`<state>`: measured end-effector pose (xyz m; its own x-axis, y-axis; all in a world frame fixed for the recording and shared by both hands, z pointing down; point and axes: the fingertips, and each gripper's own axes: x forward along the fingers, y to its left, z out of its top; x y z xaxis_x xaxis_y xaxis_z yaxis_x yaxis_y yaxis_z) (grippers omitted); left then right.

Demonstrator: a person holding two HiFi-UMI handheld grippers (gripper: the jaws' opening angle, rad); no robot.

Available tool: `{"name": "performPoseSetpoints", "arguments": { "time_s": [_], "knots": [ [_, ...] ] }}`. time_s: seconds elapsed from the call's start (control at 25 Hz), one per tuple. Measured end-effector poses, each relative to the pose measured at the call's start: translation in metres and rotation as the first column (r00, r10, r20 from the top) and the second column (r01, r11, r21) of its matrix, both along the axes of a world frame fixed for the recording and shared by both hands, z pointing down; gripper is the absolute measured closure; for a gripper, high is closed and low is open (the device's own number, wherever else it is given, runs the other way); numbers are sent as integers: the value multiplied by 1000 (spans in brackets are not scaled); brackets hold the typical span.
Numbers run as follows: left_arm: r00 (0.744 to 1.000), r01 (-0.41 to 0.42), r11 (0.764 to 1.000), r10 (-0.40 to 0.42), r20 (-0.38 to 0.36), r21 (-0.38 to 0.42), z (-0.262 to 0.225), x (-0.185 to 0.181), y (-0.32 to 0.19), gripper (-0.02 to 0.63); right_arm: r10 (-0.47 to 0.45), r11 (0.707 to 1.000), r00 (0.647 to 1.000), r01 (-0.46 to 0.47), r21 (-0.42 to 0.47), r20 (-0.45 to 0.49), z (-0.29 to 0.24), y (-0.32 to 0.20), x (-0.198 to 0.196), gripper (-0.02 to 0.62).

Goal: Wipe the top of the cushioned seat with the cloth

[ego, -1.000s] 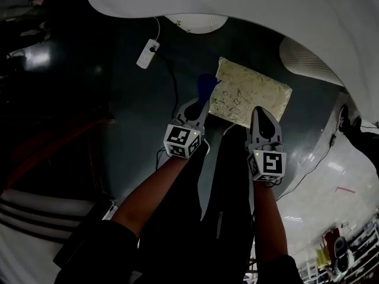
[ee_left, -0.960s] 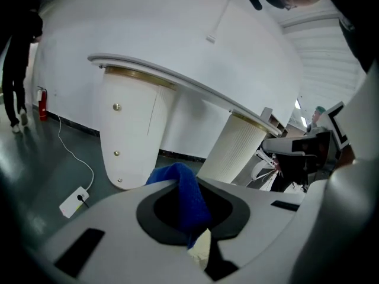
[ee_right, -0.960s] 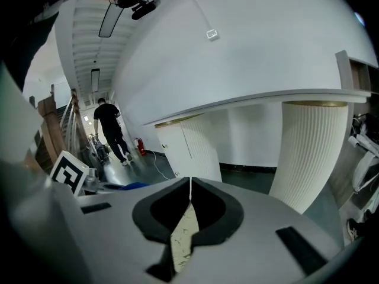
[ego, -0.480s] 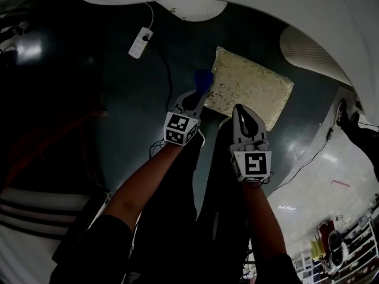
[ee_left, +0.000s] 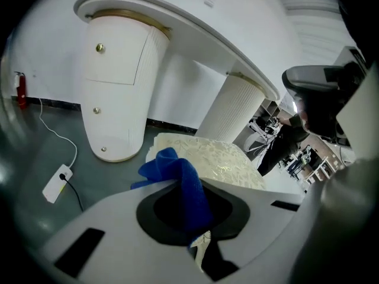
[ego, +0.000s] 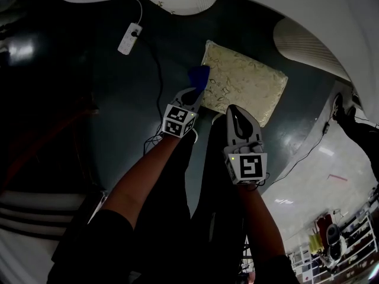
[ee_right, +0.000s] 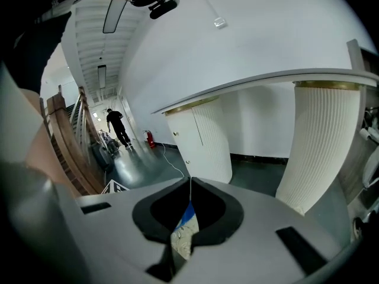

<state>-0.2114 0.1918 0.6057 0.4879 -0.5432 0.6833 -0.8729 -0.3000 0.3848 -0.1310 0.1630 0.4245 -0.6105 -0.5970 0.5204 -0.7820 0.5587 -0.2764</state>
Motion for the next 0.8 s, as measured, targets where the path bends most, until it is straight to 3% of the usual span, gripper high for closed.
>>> {"name": "performPoseSetpoints", "arguments": {
  "time_s": [0.4, 0.56, 0.8],
  "knots": [
    [995, -83, 996, 85, 52, -44, 27, 20, 7, 571, 59, 998, 998, -59, -38, 5, 21, 1, 31, 557],
    [996, -72, 996, 74, 45, -43, 24, 25, 7, 571, 75, 997, 997, -75, -34, 1, 20, -6, 43, 557],
    [993, -119, 991, 120, 11, -56, 25, 51, 9, 571, 94, 995, 995, -94, -46, 14, 26, -9, 60, 557]
  ]
}}
